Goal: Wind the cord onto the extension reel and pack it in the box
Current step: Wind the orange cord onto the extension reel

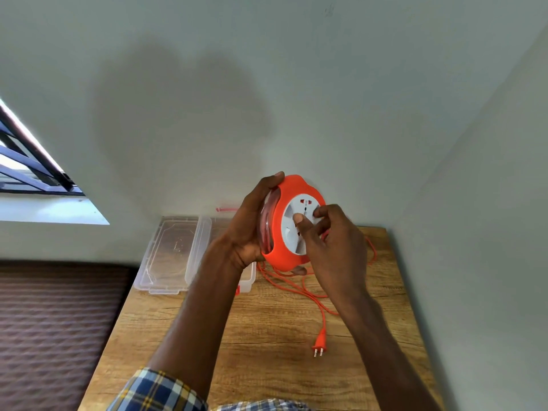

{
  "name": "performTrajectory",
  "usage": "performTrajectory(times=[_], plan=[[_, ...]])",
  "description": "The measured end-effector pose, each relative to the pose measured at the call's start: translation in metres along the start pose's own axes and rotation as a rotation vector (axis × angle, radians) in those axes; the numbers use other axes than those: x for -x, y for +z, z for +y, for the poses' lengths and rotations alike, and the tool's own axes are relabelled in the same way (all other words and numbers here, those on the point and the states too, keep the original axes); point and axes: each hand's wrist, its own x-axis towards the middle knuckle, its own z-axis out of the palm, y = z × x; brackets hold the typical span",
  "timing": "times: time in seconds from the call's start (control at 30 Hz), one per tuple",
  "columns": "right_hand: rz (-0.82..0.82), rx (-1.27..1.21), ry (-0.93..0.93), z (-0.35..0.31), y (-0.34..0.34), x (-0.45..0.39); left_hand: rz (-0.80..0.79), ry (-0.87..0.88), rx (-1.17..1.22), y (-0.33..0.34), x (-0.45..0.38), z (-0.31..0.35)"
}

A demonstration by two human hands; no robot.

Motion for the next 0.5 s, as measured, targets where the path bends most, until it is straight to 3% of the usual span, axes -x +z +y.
performTrajectory(times=[0.13,0.37,0.5], plan=[[-0.101,0.052,-0.230,0.009,-0.011,-0.008,-0.018,0.008,0.049,-0.004,-0.002,0.000],[-0.280,0.254,-0.338,0.015,-0.023,-0.014,0.006,0.026,0.063,-0.009,-0.003,0.001],[-0.237,0.289,-0.385,0.013,-0.017,-0.012,0.033,0.037,0.060,-0.004,-0.004,-0.001]])
